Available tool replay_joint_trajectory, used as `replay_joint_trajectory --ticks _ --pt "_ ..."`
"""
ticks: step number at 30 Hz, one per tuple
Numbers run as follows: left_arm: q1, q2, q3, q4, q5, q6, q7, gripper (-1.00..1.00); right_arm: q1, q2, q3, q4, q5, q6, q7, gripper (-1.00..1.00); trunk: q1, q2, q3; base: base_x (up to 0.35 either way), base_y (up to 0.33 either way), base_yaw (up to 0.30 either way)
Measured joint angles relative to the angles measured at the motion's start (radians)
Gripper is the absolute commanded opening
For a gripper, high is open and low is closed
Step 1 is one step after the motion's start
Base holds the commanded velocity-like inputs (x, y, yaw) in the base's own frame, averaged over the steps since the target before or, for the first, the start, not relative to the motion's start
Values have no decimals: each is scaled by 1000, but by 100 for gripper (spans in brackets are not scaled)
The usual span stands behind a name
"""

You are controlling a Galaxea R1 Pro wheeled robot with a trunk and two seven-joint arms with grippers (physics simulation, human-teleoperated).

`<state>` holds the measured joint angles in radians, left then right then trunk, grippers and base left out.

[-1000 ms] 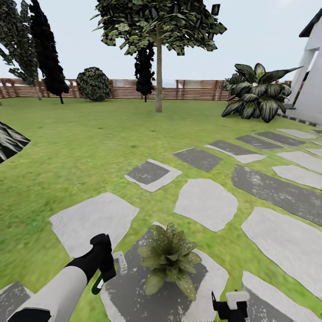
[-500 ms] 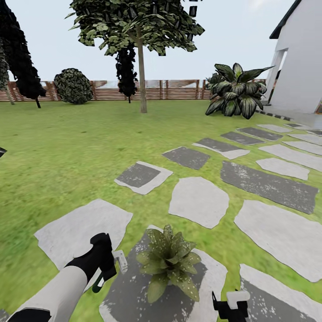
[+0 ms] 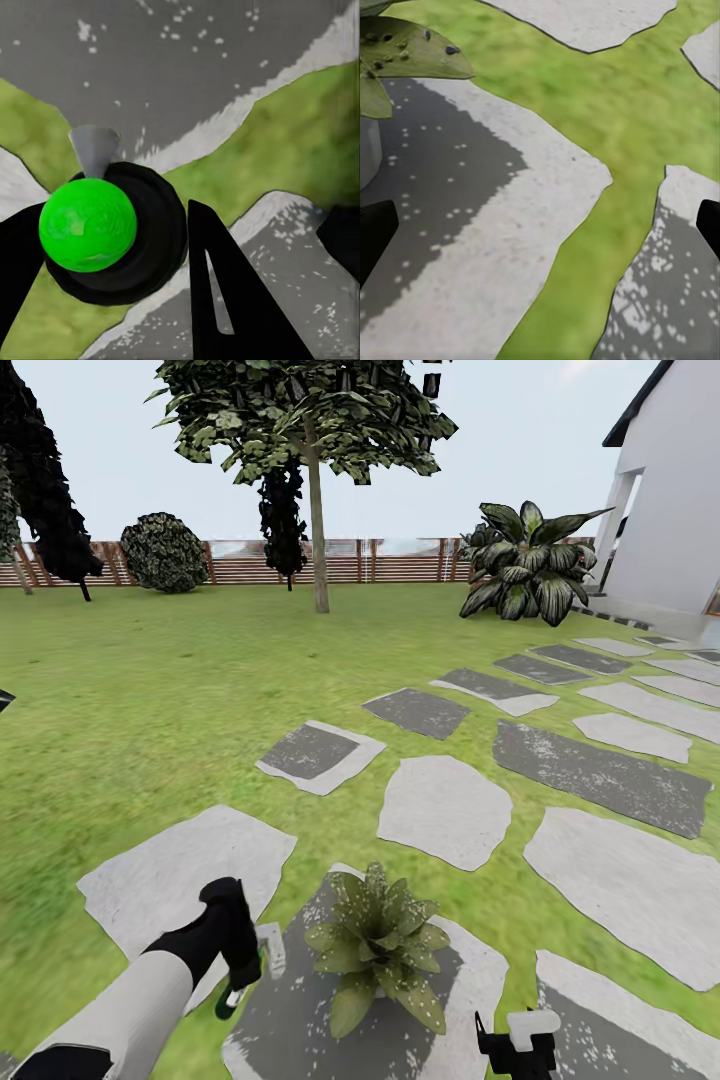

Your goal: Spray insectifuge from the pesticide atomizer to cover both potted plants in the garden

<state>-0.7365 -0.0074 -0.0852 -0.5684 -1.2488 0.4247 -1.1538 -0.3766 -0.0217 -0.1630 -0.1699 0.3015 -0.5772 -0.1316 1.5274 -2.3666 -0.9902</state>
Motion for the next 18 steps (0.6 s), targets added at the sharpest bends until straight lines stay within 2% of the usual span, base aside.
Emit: replay_joint_trajectory --ticks 1,2,4,5,7,9,12,14,16,18 --pt "-3 -2 -3 -1 -4 -3 -9 -100 0 0 0 0 0 0 0 100 0 0 0 0 0 0" --pt "-4 -10 -28 -3 -45 -2 -16 -100 0 0 1 0 1 0 0 100 0 0 0 0 0 0" --pt "-5 -21 -47 -28 -77 -1 -15 -100 0 0 1 0 1 0 1 100 0 0 0 0 0 0" --pt "-6 -22 -40 -52 -81 -1 -16 -100 0 0 1 0 1 0 1 100 0 0 0 0 0 0" --pt "-1 -20 30 -123 -88 0 -14 -100 0 1 2 1 1 1 1 100 0 0 0 0 0 0" --pt "5 -14 62 -139 -98 0 -13 -100 0 1 2 1 1 1 1 100 0 0 0 0 0 0" --pt "7 -16 64 -143 -115 2 -15 -100 0 2 2 0 1 0 1 100 0 0 0 0 0 0" --pt "8 -25 70 -145 -180 3 -16 -100 0 2 2 0 1 1 1 100 0 0 0 0 0 0" --pt "8 -40 72 -145 -201 18 -17 -100 0 2 2 0 1 1 1 100 0 0 0 0 0 0" --pt "7 -72 71 -149 -207 61 -19 -100 0 2 2 0 1 1 1 100 0 0 0 0 0 0"
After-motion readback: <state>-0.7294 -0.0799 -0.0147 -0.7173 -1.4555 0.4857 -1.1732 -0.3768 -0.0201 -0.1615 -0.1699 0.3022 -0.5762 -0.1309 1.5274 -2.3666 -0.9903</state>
